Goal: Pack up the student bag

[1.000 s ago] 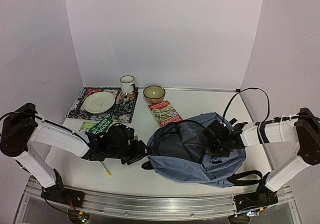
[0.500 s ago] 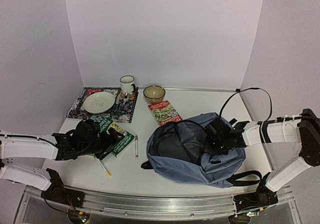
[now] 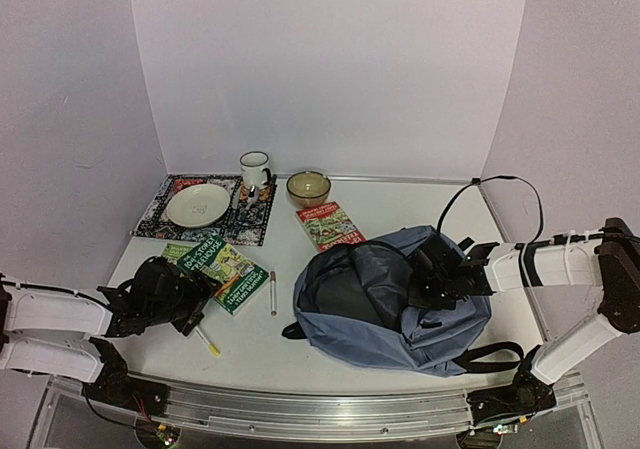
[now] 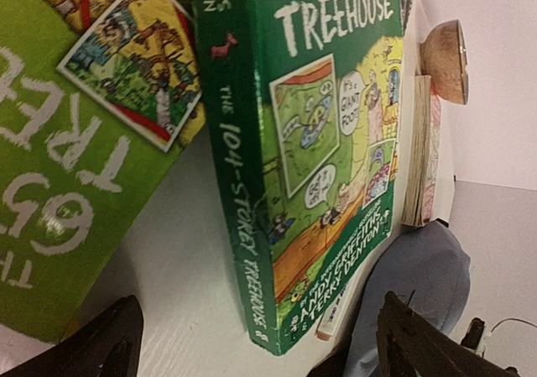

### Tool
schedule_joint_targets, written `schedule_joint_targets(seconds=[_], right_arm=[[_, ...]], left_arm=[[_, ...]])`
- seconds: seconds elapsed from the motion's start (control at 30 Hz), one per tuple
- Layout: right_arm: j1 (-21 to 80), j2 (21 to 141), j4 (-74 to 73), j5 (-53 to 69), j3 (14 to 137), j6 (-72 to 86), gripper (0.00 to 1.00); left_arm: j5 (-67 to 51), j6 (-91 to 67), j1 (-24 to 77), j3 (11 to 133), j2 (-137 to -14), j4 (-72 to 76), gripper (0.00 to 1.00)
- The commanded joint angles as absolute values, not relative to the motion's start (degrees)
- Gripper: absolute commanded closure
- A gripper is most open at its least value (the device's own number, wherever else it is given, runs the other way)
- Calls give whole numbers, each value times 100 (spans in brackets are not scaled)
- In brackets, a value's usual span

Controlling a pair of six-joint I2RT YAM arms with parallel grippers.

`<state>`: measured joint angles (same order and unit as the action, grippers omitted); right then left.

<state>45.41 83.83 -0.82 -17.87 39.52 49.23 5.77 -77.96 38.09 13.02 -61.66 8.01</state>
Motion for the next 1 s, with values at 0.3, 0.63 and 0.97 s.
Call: schedule_joint_targets(seconds=[0.3,0.63,0.97], right_arm=[[4548,8358,-199,-1718,4149,4817,88],[4550,8367,-196,-1681,4131,4808,88],[4548,8386,-198,-1722,4112,4788,87]], left_arm=[[352,-7857,3513,1497,-7245,2181,15],[494,-8186,3499,1416,-8166,3193,33],[547,-8215,3498,1252,-8020,3409,86]])
